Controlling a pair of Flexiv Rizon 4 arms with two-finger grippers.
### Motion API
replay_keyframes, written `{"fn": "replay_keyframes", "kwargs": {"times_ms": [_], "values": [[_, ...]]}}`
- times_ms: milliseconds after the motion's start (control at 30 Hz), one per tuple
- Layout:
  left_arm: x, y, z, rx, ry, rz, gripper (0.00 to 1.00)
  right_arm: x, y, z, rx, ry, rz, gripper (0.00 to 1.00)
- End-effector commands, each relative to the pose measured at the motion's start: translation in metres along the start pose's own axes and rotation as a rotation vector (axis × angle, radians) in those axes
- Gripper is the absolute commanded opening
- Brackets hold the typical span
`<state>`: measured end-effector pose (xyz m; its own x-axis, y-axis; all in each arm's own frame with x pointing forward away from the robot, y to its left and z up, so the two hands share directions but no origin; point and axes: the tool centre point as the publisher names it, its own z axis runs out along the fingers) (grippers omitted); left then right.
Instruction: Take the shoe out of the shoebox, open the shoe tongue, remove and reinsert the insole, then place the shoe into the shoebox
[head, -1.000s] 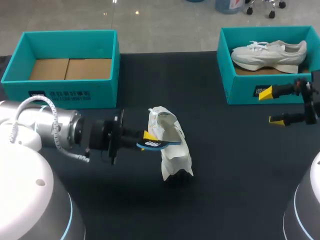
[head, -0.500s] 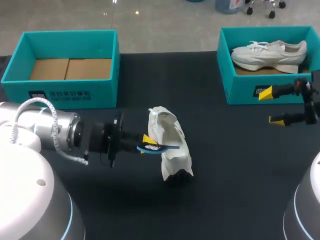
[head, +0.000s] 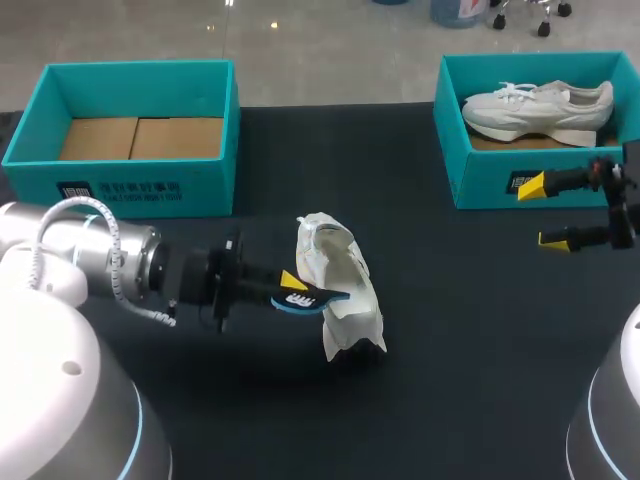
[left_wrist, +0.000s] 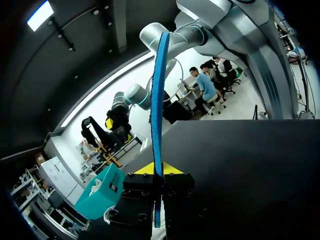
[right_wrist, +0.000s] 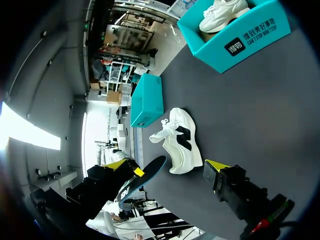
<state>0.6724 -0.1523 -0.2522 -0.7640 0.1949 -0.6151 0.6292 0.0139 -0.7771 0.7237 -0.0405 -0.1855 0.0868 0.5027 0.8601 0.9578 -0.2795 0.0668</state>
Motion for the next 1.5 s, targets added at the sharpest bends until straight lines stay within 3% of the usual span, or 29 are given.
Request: {"fn": "replay_keyframes", "kwargs": {"times_ms": [33,600,1000,1500], "values": [[-0.007,0.012,0.002,0.014,0.009,0.009,0.0,0.0,-0.001,0.0,0.0,-0.004,0.001,1.0],[-0.003,0.031,0.003,-0.004,0.01,-0.02,0.0,0.0,-0.001,0.0,0.0,-0.004,0.001,1.0],[-0.01,0.008,0.01,0.055,-0.001,-0.013,0.0,0.0,-0.001,0.0,0.0,-0.004,0.001,1.0],[-0.008,0.027,0.021,0.033,0.01,-0.034,0.0,0.0,-0.001,0.0,0.0,-0.004,0.001,1.0]]}}
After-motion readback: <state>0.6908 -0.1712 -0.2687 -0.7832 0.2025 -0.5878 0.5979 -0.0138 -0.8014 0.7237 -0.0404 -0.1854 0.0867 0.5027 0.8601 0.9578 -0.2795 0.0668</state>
